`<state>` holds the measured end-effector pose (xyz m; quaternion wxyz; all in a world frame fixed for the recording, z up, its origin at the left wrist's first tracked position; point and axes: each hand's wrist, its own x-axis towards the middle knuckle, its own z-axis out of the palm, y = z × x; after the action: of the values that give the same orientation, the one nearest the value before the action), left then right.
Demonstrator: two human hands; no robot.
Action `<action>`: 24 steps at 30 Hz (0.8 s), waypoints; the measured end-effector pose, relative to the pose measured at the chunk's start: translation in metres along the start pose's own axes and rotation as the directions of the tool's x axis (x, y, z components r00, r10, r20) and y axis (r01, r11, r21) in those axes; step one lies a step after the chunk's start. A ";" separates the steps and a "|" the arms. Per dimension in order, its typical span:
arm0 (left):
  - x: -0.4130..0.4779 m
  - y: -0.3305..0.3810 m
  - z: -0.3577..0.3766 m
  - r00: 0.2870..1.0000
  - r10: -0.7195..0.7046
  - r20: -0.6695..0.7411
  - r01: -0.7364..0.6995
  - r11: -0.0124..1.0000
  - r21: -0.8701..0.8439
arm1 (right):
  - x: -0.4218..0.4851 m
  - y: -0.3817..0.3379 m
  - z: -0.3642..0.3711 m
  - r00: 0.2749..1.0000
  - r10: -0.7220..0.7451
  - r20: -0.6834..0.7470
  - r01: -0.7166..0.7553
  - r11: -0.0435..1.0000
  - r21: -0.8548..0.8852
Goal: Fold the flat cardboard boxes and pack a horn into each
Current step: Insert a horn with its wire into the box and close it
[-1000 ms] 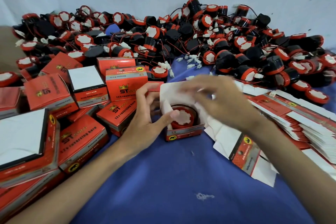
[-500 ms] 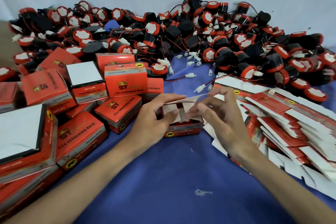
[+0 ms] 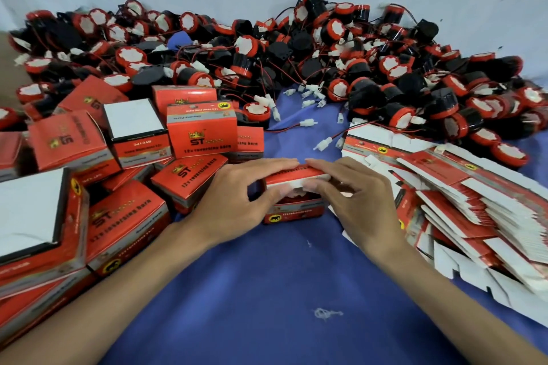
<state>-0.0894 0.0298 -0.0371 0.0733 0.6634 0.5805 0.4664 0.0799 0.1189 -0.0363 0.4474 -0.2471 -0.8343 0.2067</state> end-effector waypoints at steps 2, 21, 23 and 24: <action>0.000 -0.002 -0.003 0.999 0.049 0.018 -0.049 0.998 0.028 | -0.001 0.001 0.002 0.998 -0.066 -0.012 0.064 0.992 -0.110; -0.014 -0.008 -0.012 0.937 0.248 0.247 -0.324 0.882 0.342 | -0.006 0.014 -0.010 0.930 -0.264 0.255 0.276 0.961 -0.014; -0.014 -0.007 -0.007 0.945 0.256 0.202 -0.311 0.893 0.325 | -0.006 0.016 -0.010 0.938 -0.238 0.251 0.247 0.969 -0.004; -0.014 -0.005 -0.005 0.950 0.257 0.178 -0.302 0.900 0.315 | -0.007 0.016 -0.009 0.950 -0.197 0.241 0.198 0.980 0.020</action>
<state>-0.0955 0.0171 -0.0452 -0.0711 0.7719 0.5444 0.3205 0.0946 0.1284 -0.0451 0.3604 -0.1361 -0.9035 0.1877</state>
